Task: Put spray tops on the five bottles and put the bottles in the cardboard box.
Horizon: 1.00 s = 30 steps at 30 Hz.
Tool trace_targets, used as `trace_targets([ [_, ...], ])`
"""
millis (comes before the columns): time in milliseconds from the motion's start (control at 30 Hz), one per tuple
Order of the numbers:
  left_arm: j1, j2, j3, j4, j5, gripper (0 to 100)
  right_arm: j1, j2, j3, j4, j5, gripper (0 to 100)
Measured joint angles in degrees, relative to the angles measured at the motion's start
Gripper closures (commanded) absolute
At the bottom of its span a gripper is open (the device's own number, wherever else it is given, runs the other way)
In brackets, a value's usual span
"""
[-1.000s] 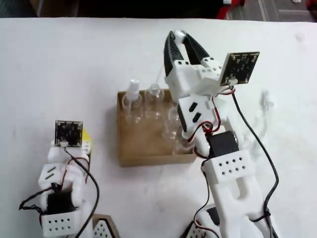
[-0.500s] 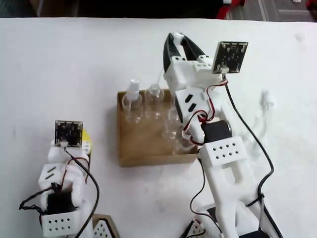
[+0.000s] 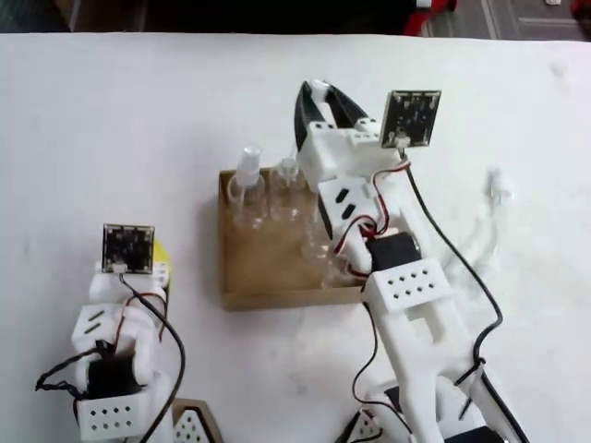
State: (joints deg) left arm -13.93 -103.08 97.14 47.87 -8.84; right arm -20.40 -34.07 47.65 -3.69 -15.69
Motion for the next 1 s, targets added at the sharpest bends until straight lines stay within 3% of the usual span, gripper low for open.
trace_targets([
  [233, 0.0, 0.0, 0.0, 0.0, 0.0, 91, -0.7, 7.3, 3.8, -10.1, 7.4, 98.2],
  [400, 0.0, 0.0, 0.0, 0.0, 0.0, 91, -0.7, 8.9, 6.9, -15.6, 8.3, 98.2],
  [1000, 0.0, 0.0, 0.0, 0.0, 0.0, 91, -3.7, 9.1, 12.2, -16.6, 8.8, 97.7],
])
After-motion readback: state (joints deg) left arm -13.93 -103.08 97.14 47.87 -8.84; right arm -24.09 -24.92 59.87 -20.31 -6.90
